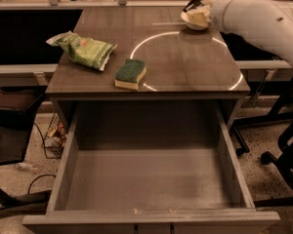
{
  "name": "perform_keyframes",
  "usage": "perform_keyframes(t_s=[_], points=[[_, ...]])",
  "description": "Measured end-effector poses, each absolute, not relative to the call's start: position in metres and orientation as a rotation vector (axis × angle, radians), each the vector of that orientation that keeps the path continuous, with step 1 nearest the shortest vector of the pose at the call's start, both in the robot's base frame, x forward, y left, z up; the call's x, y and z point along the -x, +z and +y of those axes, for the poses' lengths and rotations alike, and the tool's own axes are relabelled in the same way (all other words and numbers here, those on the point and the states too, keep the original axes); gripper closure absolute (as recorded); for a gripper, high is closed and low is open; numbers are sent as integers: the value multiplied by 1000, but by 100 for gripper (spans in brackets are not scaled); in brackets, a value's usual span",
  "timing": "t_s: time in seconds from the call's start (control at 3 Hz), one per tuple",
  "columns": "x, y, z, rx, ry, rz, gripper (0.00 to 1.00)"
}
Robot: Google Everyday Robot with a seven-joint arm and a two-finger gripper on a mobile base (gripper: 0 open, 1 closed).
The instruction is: Place rxbar chocolate into top drawer
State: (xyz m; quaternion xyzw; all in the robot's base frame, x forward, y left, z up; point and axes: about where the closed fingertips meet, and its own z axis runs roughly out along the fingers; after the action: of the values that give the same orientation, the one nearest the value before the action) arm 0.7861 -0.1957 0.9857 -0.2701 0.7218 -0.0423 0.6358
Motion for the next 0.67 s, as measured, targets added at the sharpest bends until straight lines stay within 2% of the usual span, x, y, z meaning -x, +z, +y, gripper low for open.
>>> perform_keyframes(t_s=[0.33, 0.67], points=[[-765, 1010, -243, 601, -22, 1646, 100], [-724, 1096, -251, 694, -17, 1544, 100]])
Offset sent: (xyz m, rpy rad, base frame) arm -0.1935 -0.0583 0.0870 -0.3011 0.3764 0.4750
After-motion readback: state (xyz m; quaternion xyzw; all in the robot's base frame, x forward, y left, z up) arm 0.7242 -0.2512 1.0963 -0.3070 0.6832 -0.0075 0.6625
